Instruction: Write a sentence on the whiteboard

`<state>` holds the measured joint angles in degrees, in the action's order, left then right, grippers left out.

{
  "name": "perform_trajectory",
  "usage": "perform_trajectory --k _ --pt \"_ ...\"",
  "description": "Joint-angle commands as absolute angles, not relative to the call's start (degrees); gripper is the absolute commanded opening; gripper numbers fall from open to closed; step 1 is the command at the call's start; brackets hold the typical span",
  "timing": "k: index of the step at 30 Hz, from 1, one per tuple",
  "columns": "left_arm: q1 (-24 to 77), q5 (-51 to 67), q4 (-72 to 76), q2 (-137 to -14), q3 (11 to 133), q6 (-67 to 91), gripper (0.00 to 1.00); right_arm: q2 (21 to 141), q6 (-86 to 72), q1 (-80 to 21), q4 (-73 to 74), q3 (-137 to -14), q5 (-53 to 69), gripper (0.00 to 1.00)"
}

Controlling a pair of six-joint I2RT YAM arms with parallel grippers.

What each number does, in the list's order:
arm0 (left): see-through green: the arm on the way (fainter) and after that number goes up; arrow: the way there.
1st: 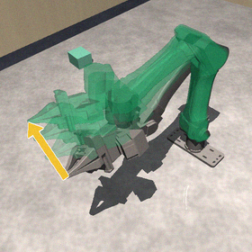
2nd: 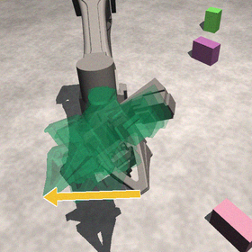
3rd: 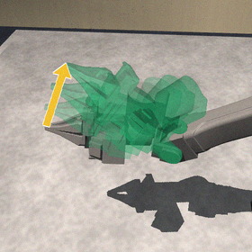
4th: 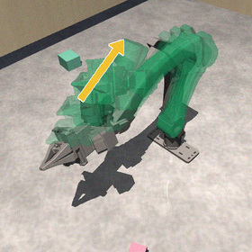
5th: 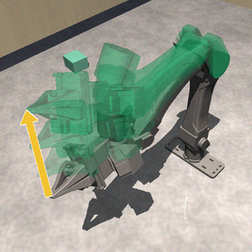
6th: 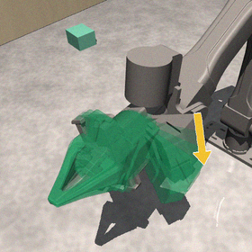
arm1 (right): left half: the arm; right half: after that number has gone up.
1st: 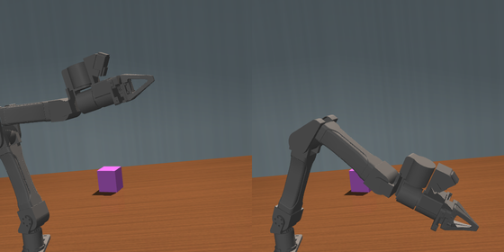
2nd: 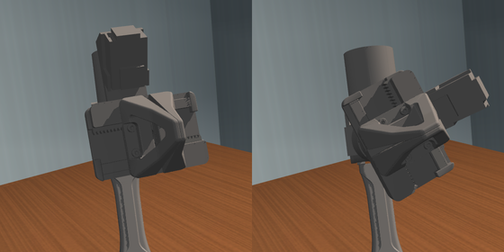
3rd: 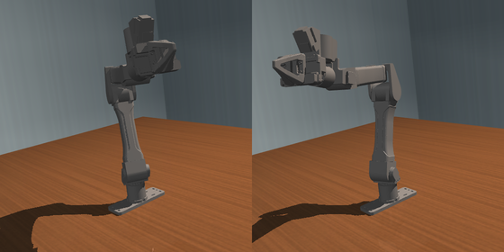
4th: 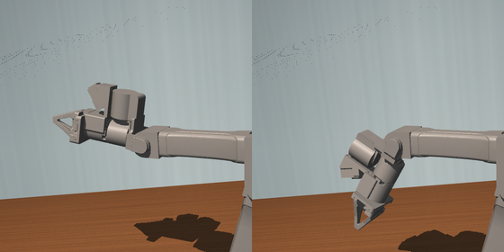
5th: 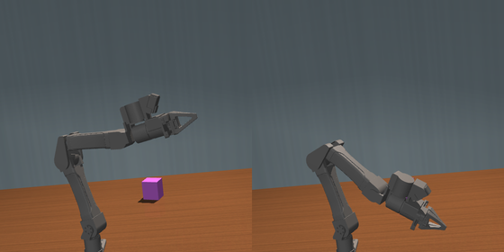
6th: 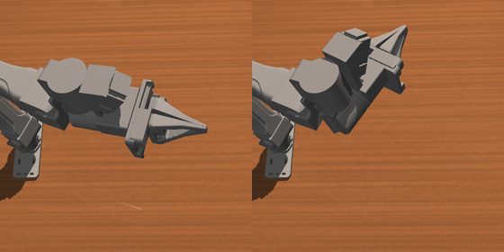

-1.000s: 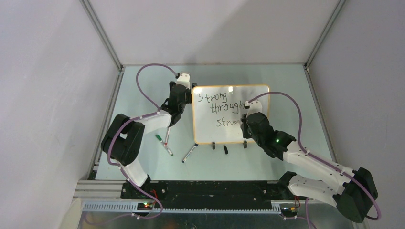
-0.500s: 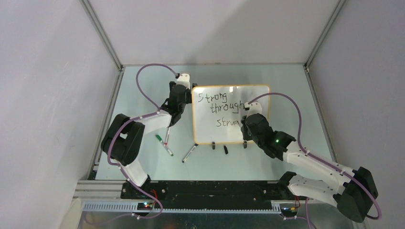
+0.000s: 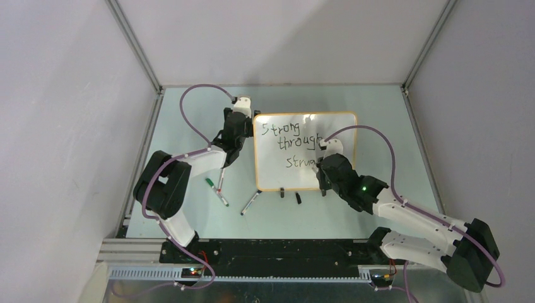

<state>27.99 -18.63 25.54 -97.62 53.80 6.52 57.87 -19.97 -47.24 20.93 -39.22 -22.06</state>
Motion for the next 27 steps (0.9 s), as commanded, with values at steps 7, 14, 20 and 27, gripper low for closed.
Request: perform_trajectory --k 7,14,20,27 --pt "28.1 -18.0 27.6 -96.5 53.7 6.6 0.82 58.7 -19.5 -47.9 17.8 -39.6 -22.3 0.0" --pt "28.1 -18.1 27.7 -96.5 53.7 6.6 0.82 56.7 -19.4 -47.9 18.8 -40.0 -23.5 0.0" --pt "28.1 -18.0 27.7 -96.6 53.7 6.6 0.82 55.1 -18.3 -46.6 18.5 -40.4 -23.5 0.0" --pt "28.1 -18.0 27.7 -96.5 53.7 6.6 0.82 57.2 -17.9 -45.6 18.5 -41.6 -23.8 0.0"
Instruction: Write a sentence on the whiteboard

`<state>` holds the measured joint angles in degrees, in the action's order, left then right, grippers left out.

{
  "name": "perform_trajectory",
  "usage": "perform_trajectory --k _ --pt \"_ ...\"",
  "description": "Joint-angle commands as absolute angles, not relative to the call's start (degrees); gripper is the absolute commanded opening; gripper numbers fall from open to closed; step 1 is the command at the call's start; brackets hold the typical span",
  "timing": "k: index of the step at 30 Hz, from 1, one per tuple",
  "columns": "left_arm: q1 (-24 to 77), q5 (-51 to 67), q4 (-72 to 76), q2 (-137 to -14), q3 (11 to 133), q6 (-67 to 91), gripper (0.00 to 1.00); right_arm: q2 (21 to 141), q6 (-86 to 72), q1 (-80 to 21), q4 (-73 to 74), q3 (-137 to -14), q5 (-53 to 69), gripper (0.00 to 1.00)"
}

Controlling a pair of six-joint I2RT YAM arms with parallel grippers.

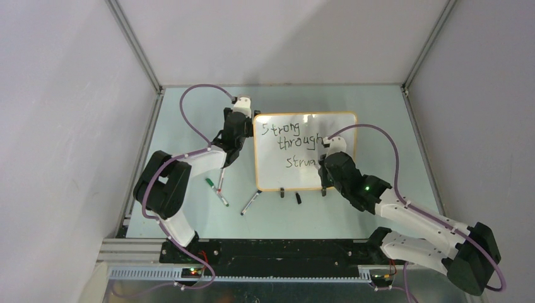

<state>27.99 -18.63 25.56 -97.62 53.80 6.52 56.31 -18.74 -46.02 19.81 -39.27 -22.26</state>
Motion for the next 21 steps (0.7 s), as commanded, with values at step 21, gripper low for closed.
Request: perform_trajectory --k 21 --pt "28.1 -18.1 27.7 -96.6 53.7 6.6 0.82 58.5 -16.7 -44.2 17.4 -42.5 -23.3 0.0"
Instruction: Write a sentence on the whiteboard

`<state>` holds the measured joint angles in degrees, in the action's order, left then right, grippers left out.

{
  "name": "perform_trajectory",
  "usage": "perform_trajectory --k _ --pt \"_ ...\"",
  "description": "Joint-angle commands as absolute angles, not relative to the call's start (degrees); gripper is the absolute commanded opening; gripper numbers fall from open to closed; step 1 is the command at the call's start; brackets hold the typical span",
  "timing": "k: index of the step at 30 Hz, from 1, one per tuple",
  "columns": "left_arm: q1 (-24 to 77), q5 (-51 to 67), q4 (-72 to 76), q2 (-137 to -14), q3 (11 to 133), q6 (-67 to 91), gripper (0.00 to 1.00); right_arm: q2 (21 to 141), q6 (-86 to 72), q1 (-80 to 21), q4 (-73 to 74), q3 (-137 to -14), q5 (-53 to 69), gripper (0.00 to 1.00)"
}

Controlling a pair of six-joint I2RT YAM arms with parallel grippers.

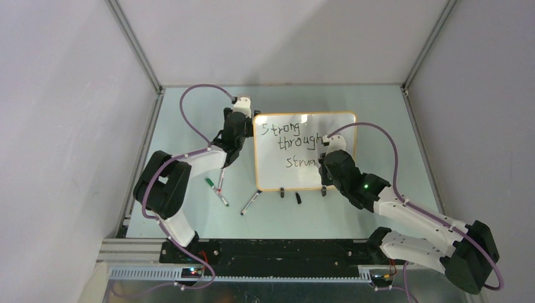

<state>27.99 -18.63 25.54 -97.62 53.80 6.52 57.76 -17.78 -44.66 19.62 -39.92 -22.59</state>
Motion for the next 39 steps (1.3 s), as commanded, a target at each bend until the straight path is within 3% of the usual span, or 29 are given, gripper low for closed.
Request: perform_trajectory --k 1,39 --pt "28.1 -18.0 27.7 -96.5 53.6 6.6 0.82 58.7 -16.6 -44.2 17.4 -42.6 -23.3 0.0" --pt "28.1 -18.0 27.6 -96.6 53.7 6.6 0.82 59.7 -21.4 -47.5 21.2 -41.0 -22.9 0.0"
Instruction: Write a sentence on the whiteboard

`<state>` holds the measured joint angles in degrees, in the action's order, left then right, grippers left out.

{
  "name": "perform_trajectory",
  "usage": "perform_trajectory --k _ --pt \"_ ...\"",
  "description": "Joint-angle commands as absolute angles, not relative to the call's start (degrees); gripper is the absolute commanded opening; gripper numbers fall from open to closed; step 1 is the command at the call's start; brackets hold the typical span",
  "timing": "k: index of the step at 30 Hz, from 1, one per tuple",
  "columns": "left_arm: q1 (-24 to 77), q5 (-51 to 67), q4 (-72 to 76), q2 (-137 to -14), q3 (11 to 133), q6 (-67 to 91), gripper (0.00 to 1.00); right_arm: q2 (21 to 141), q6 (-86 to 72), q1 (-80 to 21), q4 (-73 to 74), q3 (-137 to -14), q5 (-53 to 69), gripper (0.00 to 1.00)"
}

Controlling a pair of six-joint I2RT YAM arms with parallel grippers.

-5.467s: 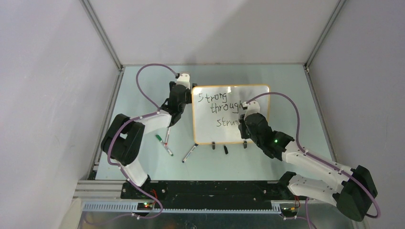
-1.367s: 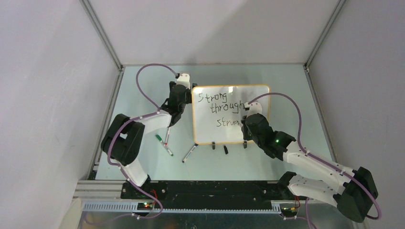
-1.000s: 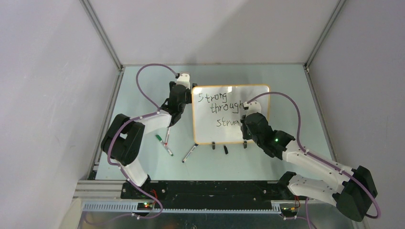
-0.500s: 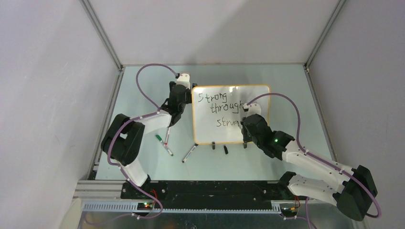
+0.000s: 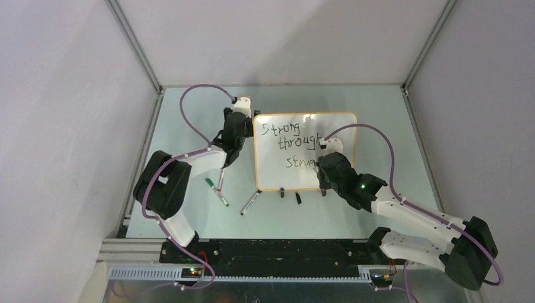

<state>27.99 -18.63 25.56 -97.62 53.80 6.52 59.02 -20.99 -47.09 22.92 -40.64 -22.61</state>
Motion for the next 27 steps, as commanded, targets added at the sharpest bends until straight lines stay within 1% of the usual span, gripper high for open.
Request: perform_trajectory --k 1,17,27 --pt "28.1 -18.1 27.7 -96.6 53.7 6.6 0.82 59.8 -21.3 -47.5 21.0 -41.0 -22.8 0.0" --pt "28.2 -18.1 27.7 -96.6 53.8 6.6 0.82 61.0 -19.8 -47.0 18.7 -41.9 -22.3 0.0" --pt "28.1 -18.0 27.7 -96.6 53.7 6.6 0.82 61.0 -19.7 -46.9 20.0 -42.7 -22.7 0.0"
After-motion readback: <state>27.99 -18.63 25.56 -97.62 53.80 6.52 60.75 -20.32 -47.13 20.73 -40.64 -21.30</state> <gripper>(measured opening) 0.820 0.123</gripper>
